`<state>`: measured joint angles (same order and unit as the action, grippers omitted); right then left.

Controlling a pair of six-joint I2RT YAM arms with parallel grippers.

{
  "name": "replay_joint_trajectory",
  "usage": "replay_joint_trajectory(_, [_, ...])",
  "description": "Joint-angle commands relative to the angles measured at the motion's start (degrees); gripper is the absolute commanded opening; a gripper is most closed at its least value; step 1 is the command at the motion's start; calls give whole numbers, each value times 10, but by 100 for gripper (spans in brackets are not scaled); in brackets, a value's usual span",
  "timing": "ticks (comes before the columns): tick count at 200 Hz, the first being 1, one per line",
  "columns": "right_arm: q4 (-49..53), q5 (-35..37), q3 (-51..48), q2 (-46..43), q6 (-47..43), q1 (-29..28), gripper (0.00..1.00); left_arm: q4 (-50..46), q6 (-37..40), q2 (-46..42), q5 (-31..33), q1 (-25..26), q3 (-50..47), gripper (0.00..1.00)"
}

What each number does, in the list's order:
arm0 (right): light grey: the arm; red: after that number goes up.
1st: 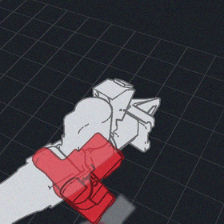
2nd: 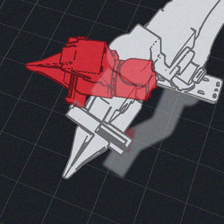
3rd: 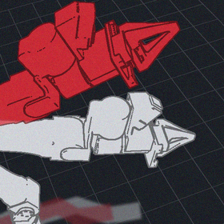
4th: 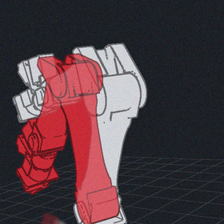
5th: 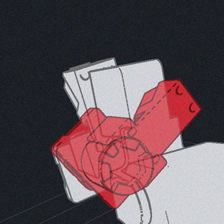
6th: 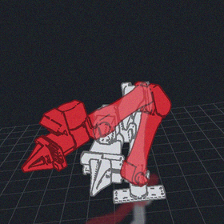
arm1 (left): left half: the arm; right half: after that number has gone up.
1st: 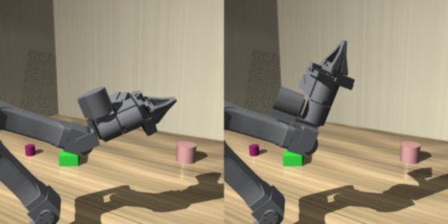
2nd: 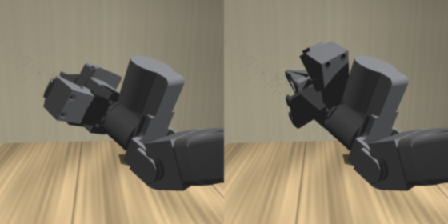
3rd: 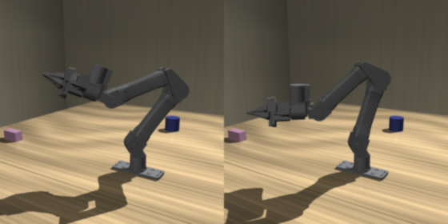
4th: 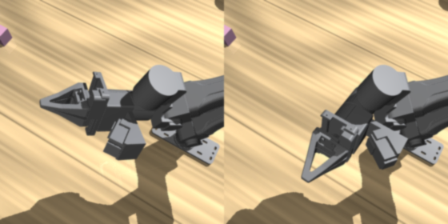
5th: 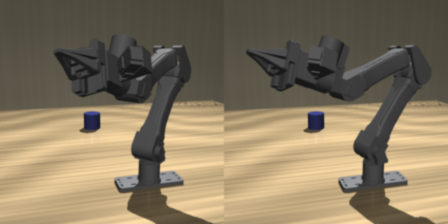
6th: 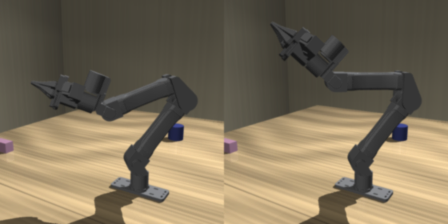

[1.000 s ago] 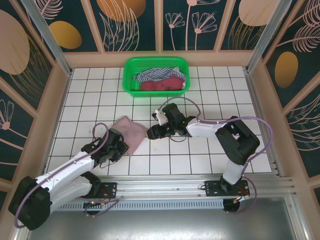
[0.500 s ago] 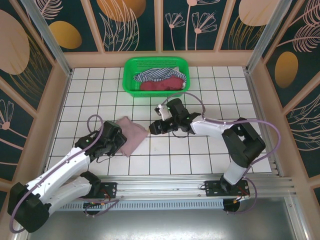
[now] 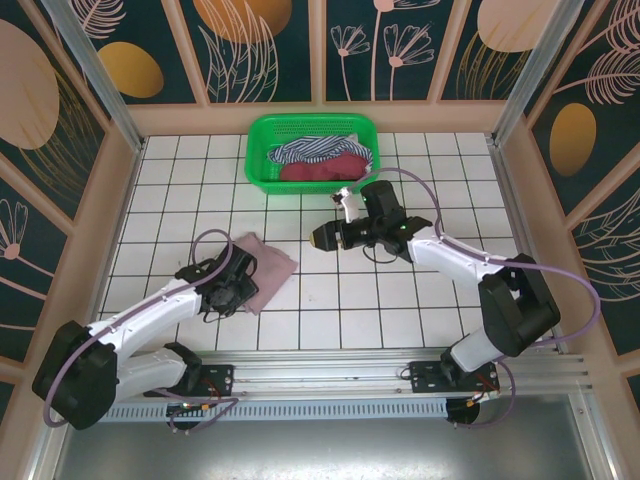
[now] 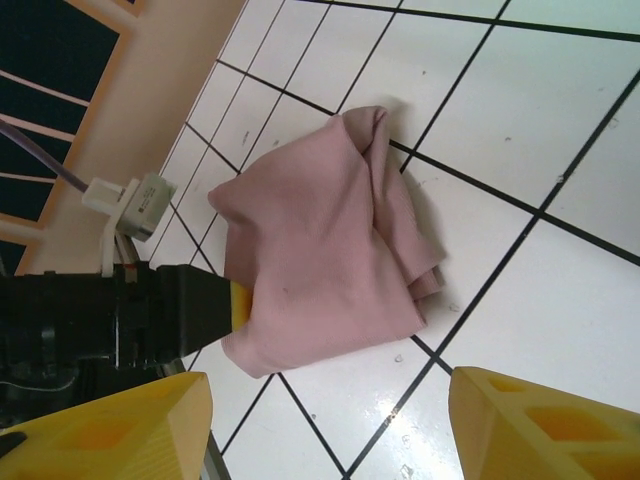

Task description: Fold and stack the tank tops

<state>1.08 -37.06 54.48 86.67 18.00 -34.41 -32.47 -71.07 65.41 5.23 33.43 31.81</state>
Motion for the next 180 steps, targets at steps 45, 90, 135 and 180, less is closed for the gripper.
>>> replay_joint_trajectory(45, [39,-9,-17,-15,-28,25,65,79,29,-21,10,-28,-63,47])
replay_joint_trajectory(90, [46,-8,-16,-14,-29,27,65,144,83,51,2,-47,-42,39])
replay_joint_trajectory(135, [45,-9,-7,-26,-26,45,79,119,164,89,14,-99,2,14])
replay_joint_trajectory(180, [73,-7,22,-26,-45,65,81,108,296,180,30,-183,85,5])
